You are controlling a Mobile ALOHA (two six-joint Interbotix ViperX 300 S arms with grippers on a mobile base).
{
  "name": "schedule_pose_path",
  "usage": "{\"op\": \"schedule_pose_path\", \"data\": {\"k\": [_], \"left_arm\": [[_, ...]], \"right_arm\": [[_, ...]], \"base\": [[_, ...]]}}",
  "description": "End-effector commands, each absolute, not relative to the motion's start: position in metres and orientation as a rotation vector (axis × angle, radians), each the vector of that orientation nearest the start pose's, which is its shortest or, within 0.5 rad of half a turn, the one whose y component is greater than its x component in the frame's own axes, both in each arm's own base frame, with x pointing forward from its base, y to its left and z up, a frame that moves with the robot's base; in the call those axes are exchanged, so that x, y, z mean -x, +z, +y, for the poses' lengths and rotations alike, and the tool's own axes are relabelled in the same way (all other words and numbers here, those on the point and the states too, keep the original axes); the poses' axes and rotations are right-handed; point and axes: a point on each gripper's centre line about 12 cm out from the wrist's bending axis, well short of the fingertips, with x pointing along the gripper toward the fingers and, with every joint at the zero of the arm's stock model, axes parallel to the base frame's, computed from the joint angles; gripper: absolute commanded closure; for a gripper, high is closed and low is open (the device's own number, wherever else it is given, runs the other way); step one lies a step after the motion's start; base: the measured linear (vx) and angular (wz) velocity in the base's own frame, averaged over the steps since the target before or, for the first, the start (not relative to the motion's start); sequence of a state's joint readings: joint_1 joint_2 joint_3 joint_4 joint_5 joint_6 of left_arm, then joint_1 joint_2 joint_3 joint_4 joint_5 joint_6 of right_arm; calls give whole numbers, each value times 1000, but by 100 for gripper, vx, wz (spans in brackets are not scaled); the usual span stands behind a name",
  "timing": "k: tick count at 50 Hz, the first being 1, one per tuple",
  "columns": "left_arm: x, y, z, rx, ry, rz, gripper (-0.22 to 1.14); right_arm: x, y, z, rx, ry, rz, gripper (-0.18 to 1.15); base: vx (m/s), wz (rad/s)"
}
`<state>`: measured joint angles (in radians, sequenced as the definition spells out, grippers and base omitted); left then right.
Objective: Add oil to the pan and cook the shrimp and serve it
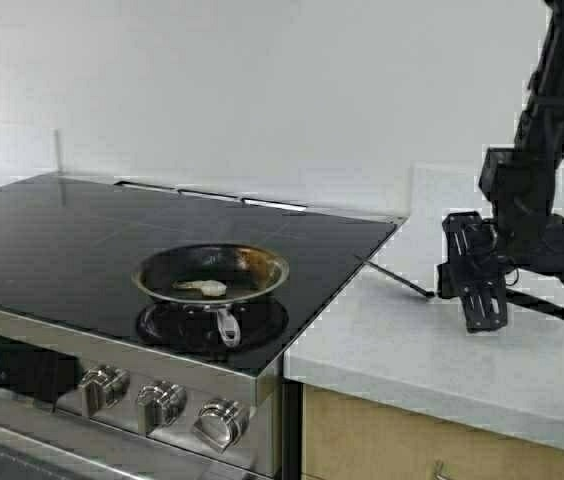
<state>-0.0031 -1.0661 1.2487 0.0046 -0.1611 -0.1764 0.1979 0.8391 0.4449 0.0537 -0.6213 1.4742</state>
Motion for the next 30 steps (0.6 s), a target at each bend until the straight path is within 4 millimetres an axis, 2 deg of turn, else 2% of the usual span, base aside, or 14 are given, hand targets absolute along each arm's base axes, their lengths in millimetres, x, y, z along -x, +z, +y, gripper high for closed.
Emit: {"op": "schedule_pose_path", "data": {"k": [1,15,30], "left_arm": [[-181,273,-1,173,-3,6,88],[-181,273,-1,173,-4,6,88],[-181,270,-1,175,-2,19,89]], "right_arm": [[-440,-40,92,-1364,-275,604,85],[-426,19,116,-1225,-118,580,87],[-398,65,142,-1140,13,573,87]], "base": [[0,0],[0,0],[0,0]]}}
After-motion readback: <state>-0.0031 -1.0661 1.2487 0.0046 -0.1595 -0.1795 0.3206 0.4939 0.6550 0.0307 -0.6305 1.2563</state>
